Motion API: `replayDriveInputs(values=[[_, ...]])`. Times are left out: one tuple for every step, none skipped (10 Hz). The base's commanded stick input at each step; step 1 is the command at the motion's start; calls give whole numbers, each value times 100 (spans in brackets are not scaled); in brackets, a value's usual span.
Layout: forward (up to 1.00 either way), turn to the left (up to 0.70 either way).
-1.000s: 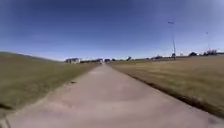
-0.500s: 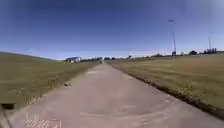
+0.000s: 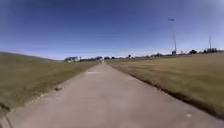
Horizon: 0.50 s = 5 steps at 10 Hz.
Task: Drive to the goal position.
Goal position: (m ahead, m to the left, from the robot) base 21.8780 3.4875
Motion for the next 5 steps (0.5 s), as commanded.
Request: replayDriveInputs(values=[[100, 0], [100, 0], [100, 23], [100, 34], [100, 31]])
